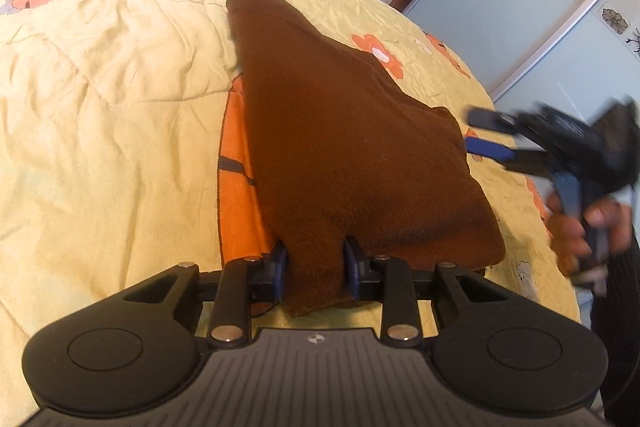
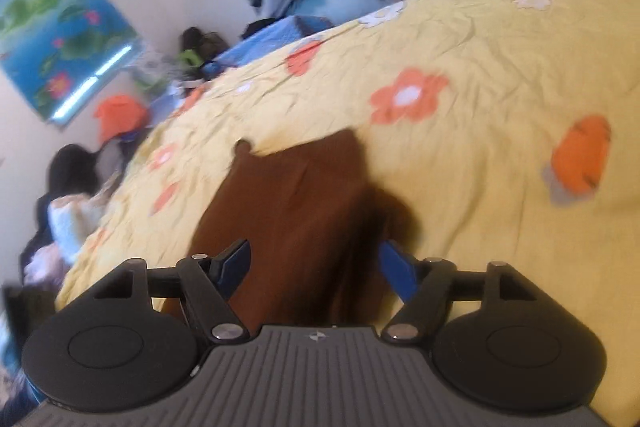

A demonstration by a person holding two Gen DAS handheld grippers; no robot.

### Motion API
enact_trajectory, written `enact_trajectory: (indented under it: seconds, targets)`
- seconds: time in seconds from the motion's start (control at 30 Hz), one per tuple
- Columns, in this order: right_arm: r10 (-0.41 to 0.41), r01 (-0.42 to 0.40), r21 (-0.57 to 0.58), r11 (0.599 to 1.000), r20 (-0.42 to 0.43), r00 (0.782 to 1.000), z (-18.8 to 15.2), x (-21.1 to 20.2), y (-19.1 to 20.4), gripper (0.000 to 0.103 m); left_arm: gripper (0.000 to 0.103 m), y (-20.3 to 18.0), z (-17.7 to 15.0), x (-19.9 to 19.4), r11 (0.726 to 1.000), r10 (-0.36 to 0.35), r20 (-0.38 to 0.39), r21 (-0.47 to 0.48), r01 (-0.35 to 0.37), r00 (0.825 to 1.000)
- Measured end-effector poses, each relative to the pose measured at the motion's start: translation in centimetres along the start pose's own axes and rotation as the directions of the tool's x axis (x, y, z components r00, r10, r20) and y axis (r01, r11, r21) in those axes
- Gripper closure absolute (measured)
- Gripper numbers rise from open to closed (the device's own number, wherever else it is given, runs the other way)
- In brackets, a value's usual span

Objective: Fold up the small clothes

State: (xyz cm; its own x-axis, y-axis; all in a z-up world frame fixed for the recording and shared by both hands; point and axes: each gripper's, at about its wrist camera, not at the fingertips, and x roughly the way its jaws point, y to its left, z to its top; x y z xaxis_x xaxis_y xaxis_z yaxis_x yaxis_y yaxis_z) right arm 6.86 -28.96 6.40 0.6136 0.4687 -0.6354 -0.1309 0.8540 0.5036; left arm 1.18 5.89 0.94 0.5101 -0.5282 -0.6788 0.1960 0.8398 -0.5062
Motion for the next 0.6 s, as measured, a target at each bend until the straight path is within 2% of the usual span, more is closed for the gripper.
enact_trajectory:
  seconds: [0.07, 0.13, 0.17, 0.23, 0.3, 0.37, 0.43, 0.5, 0.57, 0.6]
  targets:
    - [-0.004, 0.007, 0.053, 0.999, -0.047, 0.999, 1.0, 2.5, -0.4, 0.032, 0.074, 0.0, -0.1, 0.0, 1.000, 0.001, 0.003, -0.003, -0.001, 1.000]
    - [0.011, -0.006, 0.048, 0.999, -0.098, 0.995, 1.2, 4.7, -0.2, 0.057, 0.074, -0.1, -0.1, -0.1, 1.000, 0.001, 0.005, -0.005, -0.001, 1.000]
    - [-0.016, 0.017, 0.007, 1.000, -0.117, 0.993, 1.0, 5.4, 0.1, 0.082, 0.074, -0.1, -0.1, -0.1, 1.000, 0.001, 0.006, -0.005, -0.001, 1.000]
    - [-0.021, 0.017, -0.049, 0.999, -0.092, 0.996, 1.0, 5.1, 0.2, 0.086, 0.074, 0.0, -0.1, 0.0, 1.000, 0.000, 0.006, -0.007, 0.000, 1.000]
    - [-0.031, 0.032, 0.017, 0.999, -0.070, 0.997, 0.9, 5.1, -2.1, 0.089, 0.074, 0.0, -0.1, 0.0, 1.000, -0.001, 0.007, -0.006, 0.001, 1.000]
    - [0.002, 0.000, 0.037, 0.999, -0.055, 0.999, 0.1, 5.1, -2.8, 0.089, 0.074, 0.0, -0.1, 0.0, 1.000, -0.001, 0.008, -0.002, 0.001, 1.000]
    - [-0.020, 0.020, -0.010, 1.000, -0.026, 0.999, -0.4, 4.2, -1.9, 0.083, 0.074, 0.0, -0.1, 0.0, 1.000, -0.005, 0.008, -0.003, 0.005, 1.000]
    - [-0.044, 0.044, -0.003, 0.999, -0.007, 0.999, -0.6, 3.0, -1.3, 0.038, 0.074, 0.1, -0.1, -0.1, 1.000, -0.009, 0.008, -0.008, 0.009, 1.000]
    - [-0.020, 0.019, 0.034, 0.999, 0.045, 0.999, -1.1, 1.0, -1.4, 0.017, 0.074, 0.2, -0.2, -0.1, 1.000, -0.010, 0.010, -0.014, 0.010, 1.000]
    - [0.014, -0.018, 0.062, 0.998, 0.064, 0.998, -1.4, 0.1, -1.7, 0.016, 0.074, 0.1, -0.2, -0.2, 1.000, -0.008, 0.010, -0.012, 0.008, 1.000]
